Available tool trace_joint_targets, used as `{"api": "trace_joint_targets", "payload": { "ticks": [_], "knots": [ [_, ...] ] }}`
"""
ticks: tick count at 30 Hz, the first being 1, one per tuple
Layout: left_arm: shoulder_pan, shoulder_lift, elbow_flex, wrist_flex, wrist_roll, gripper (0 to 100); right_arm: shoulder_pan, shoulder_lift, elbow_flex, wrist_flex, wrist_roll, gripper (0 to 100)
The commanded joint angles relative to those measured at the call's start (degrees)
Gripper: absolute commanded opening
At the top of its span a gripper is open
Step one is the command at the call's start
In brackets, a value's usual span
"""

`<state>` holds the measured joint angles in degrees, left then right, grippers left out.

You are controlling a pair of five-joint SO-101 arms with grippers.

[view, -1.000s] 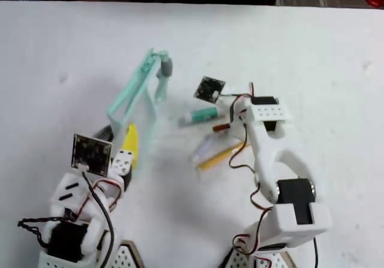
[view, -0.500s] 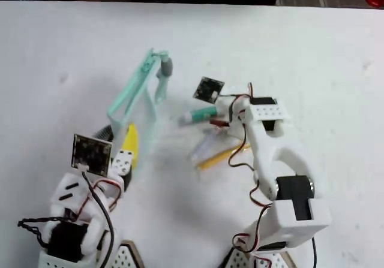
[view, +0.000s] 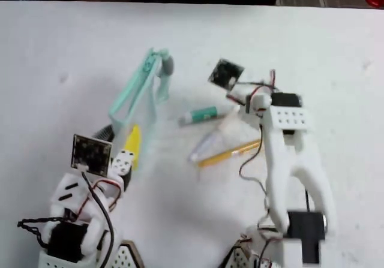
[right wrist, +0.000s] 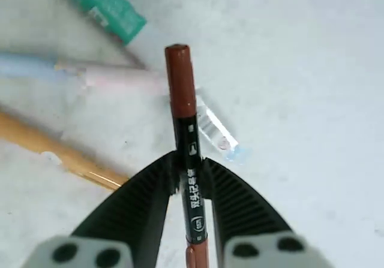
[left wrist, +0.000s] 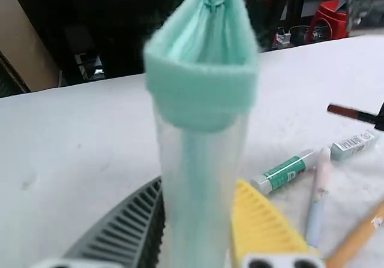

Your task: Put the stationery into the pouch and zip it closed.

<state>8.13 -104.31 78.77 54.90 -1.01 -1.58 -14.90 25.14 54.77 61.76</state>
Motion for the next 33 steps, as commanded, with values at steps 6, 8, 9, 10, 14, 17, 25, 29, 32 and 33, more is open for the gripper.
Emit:
{"api": "trace_joint_targets", "payload": {
  "ticks": [6,8,9,10,14,17,25,29,32,33],
  "knots": [
    [-0.4,0.4,-2.4,-1.3,7.1,20,-3.2,-29.5,-22.3,7.4,-29.4,1.7],
    [-0.3,0.4,-2.5,-1.3,7.1,20,-8.3,-33.2,-27.7,8.3,-36.7,1.7],
    [-0.3,0.4,-2.4,-1.3,7.1,20,-11.7,-34.2,-30.1,8.4,-39.7,1.7],
    [-0.3,0.4,-2.3,-1.3,7.1,20,-15.4,-34.8,-32.0,8.3,-41.8,1.6],
    [-0.4,0.4,-2.1,-1.3,7.1,20,-29.6,-33.6,-37.5,7.7,-46.3,1.6],
    [-0.4,0.4,-1.8,-1.0,7.0,20,-37.6,-31.6,-37.5,5.9,-48.1,1.6],
    [-0.4,0.4,-1.6,0.3,7.0,20,-43.8,-26.4,-37.4,1.0,-55.2,1.6],
    [-0.4,0.4,-1.6,0.3,7.0,20,-43.9,-21.6,-37.4,0.9,-58.0,1.6],
    [-0.4,0.4,-1.6,0.1,7.0,20,-43.7,-17.5,-37.3,-0.5,-57.9,1.6],
    [-0.4,0.4,-1.6,0.1,7.0,20,-43.6,-15.8,-37.3,-1.3,-57.8,1.6]
  ]
}}
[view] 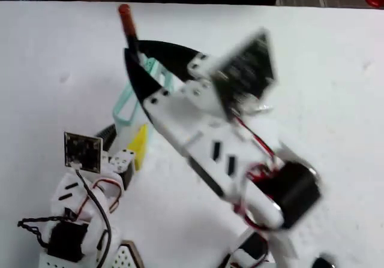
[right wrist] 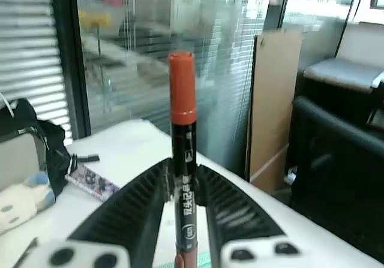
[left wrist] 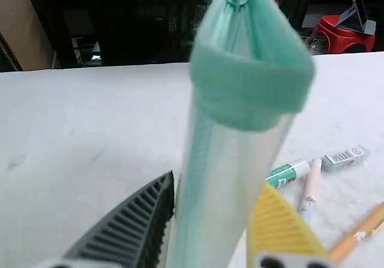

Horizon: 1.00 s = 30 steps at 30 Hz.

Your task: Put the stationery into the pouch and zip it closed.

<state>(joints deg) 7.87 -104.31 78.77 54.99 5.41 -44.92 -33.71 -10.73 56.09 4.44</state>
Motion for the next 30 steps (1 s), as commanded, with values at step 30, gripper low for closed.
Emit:
{"api": "trace_joint_targets", "payload": {
  "ticks": [30],
  "knots": [
    [-0.1,0.4,-1.5,-0.2,0.6,20,2.4,6.5,-1.8,6.1,-0.4,21.4]
  ]
}}
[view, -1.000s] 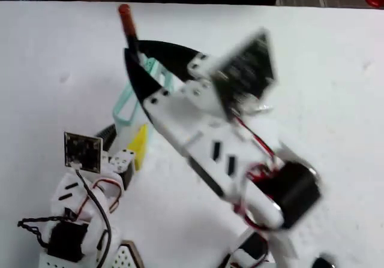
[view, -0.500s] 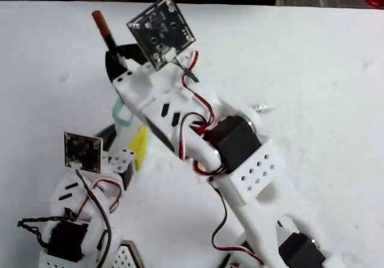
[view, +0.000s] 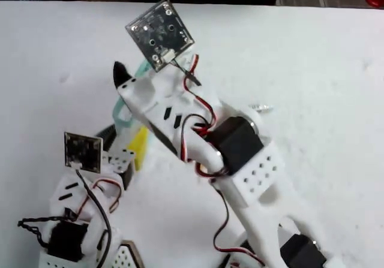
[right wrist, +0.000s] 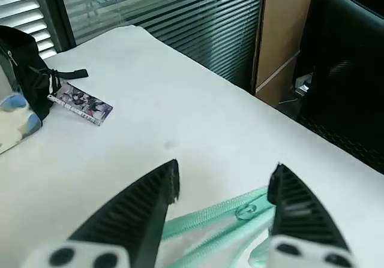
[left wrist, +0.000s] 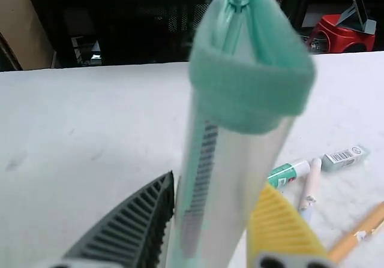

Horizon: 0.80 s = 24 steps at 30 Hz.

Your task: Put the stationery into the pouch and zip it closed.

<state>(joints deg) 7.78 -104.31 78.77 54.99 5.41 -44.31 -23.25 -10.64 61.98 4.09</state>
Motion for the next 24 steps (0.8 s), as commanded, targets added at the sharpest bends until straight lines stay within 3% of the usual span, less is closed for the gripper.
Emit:
{"api": "trace_joint_targets", "payload": {
  "ticks": [1,8,13,20,24],
  "knots": [
    [0.0,0.4,-1.5,-0.2,0.6,20,3.3,-5.0,-1.8,0.2,0.0,21.5],
    [-0.1,0.4,-1.5,0.2,0.6,20,22.0,-4.3,-1.5,5.0,-0.7,21.3],
    [0.0,0.4,-0.3,-0.3,0.6,20,34.9,4.1,0.7,14.6,-10.4,21.3],
    [0.0,0.4,-0.1,-0.3,0.6,20,37.8,18.7,13.5,12.1,-27.5,21.3],
    [0.0,0.4,0.0,-0.2,0.6,20,37.8,26.9,16.0,7.3,-30.3,21.1]
  ]
}}
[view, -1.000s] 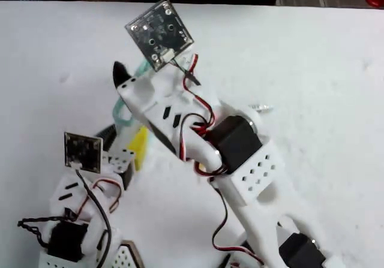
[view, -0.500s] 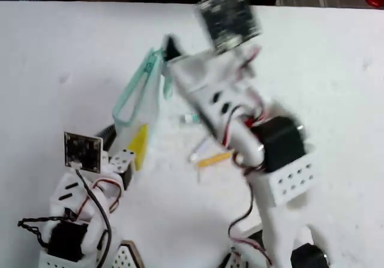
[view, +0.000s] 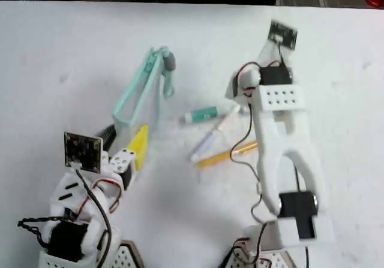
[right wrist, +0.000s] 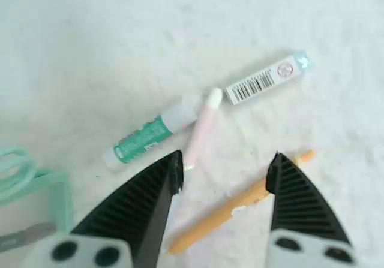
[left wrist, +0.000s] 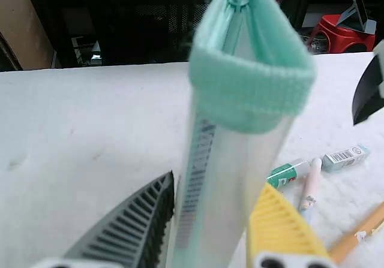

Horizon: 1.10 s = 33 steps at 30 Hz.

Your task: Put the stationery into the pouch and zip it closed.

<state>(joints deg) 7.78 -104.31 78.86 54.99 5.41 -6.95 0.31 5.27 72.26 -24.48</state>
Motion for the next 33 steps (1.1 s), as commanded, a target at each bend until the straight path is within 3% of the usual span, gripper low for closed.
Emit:
{"api": "trace_joint_targets", "payload": {
  "ticks": [1,9,26,33],
  "knots": [
    [0.0,0.4,-0.1,-0.2,0.6,20,0.4,5.2,0.1,-3.6,-1.6,21.1],
    [0.0,0.4,-0.1,-0.2,0.6,20,-2.0,16.8,0.0,-8.9,-2.0,21.1],
    [0.0,0.4,0.0,-0.1,0.6,20,-3.3,24.2,-1.8,-16.8,-2.0,21.1],
    [0.0,0.4,0.0,0.0,0.6,20,-3.0,26.2,-4.4,-11.4,-1.8,4.6]
  ]
}}
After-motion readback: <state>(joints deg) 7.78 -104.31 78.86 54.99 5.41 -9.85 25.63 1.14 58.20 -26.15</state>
